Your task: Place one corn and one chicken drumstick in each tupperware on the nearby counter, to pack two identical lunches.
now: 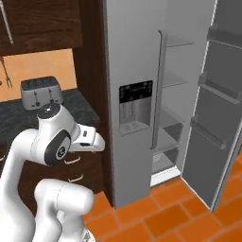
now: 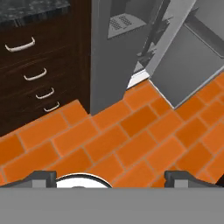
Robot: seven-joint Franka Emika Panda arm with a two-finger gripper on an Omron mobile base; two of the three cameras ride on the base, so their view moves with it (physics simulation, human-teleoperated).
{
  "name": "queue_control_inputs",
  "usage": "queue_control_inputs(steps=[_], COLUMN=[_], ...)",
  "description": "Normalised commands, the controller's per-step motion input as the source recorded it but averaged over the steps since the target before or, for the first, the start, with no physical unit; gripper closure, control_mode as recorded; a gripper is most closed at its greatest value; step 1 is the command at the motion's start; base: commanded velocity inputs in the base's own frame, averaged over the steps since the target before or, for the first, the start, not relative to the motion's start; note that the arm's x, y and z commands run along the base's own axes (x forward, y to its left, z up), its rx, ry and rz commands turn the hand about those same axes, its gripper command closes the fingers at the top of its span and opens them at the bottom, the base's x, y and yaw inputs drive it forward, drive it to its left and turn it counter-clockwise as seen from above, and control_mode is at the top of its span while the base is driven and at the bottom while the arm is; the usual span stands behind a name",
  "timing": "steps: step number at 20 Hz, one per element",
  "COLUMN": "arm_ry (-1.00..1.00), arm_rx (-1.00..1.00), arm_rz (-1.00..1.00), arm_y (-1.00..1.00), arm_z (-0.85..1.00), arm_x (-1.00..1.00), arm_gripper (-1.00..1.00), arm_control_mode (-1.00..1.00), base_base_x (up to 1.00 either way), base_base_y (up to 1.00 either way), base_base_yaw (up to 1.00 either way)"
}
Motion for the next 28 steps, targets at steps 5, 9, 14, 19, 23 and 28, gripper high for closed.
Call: queue_control_inputs(steps=[5,9,14,19,23,28], arm_ry=[0.0,0.0,0.0,0.0,0.0,0.0], arm_rx=[0.0,0.0,0.0,0.0,0.0,0.0], arm_rz=[0.0,0.0,0.0,0.0,0.0,0.0], arm_y=[0.0,0.0,0.0,0.0,0.0,0.0], arm_z=[0.0,0.0,0.0,0.0,0.0,0.0], arm_x=[0.0,0.0,0.0,0.0,0.0,0.0], arm_gripper=[-1.0,-1.0,-1.0,-1.0,-1.0,-1.0], arm_control_mode=[1.0,1.0,1.0,1.0,1.0,1.0], base_base_x=[1.0,1.0,0.77,0.26,0.05,0.0], base_base_y=[-0.86,-0.76,-0.7,-0.65,-0.46,-0.67], base_base_yaw=[-0.05,0.12,0.44,0.55,0.54,0.49])
